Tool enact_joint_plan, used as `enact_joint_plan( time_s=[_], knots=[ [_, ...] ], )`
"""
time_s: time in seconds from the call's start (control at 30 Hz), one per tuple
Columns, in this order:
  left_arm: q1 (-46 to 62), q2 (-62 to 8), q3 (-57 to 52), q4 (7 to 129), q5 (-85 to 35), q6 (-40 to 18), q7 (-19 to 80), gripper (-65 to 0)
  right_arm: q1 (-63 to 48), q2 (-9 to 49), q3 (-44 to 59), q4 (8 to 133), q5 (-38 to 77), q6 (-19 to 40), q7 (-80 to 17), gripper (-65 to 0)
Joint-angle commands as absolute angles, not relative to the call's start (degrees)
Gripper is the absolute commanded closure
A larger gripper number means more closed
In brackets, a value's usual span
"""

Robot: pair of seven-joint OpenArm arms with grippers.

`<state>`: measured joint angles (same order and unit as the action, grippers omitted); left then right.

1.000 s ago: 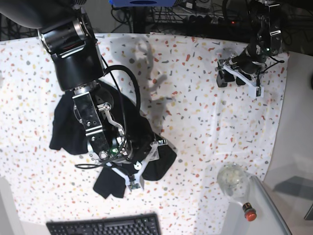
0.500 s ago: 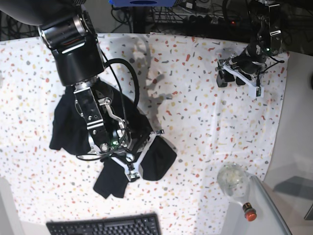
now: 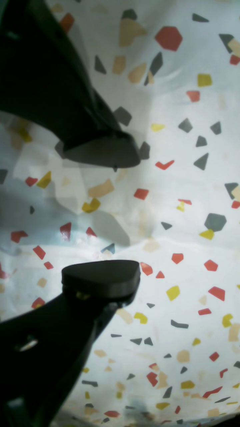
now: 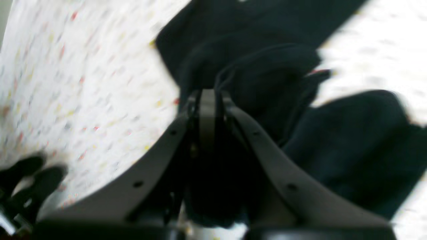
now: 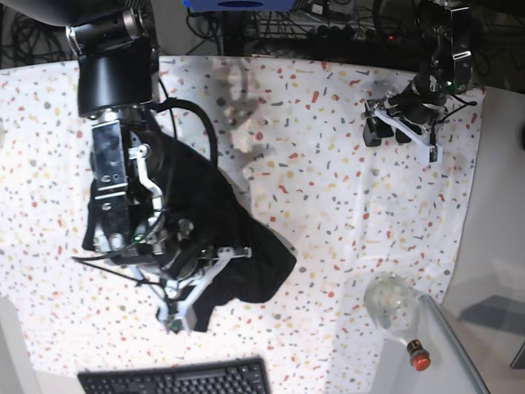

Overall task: Layout the t-shirt on the table in an organized manner, then fold the t-shirt properly
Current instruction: 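Lower the shirt onto the cloth with the right gripper and release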

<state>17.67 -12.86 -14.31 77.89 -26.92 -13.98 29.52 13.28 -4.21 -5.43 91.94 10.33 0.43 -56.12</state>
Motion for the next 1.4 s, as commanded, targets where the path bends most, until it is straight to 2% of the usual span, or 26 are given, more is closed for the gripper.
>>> enact_joint_plan(
  time_s=[0.0,0.23,0.5,0.63,0.83,0.93,1.0,1.07,1.23,1.37],
  knots=[
    [18.15,-13.23,-14.29,77.76,-26.24,-13.41,32.22,-42.0,14.55,-2.68,-3.56,93.58,10.07,0.22,-54.99,0.0],
    [18.07,-13.23,-14.29,77.85,-26.24,-13.41,32.22,-42.0,16.22,6.81,8.48,91.56,10.24,0.48,-52.35,0.0],
    [17.71,-13.23,-13.67,79.60,-26.24,-13.41,32.22,-42.0,22.11,16.84,15.69,75.91,10.24,0.48,-41.71,0.0],
    [17.80,-13.23,-13.93,80.57,-26.24,-13.41,32.22,-42.0,19.12,16.57,19.56,85.67,10.33,2.42,-45.85,0.0],
    [16.92,-13.14,-13.76,80.75,-26.24,-13.41,32.22,-42.0,11.47,8.48,19.47,102.37,10.24,8.22,-53.05,0.0],
    [15.78,-12.97,-13.67,80.04,-26.24,-13.41,32.22,-42.0,7.52,4.35,14.81,110.99,10.15,10.86,-54.64,0.0],
    [15.60,-12.97,-13.67,80.13,-26.24,-13.41,32.22,-42.0,5.49,3.91,9.80,115.82,9.98,11.56,-54.55,0.0],
    [15.60,-13.14,-13.67,80.57,-26.24,-13.41,32.22,-42.0,6.20,4.26,5.76,116.79,9.98,11.56,-54.55,0.0],
    [15.60,-13.32,-14.29,80.04,-26.24,-13.41,32.22,-42.0,10.42,4.53,6.02,116.70,9.98,12.00,-54.29,0.0],
    [15.69,-13.67,-13.85,80.04,-26.24,-13.41,32.22,-42.0,13.14,7.16,5.85,115.12,10.07,12.09,-54.29,0.0]
  ],
)
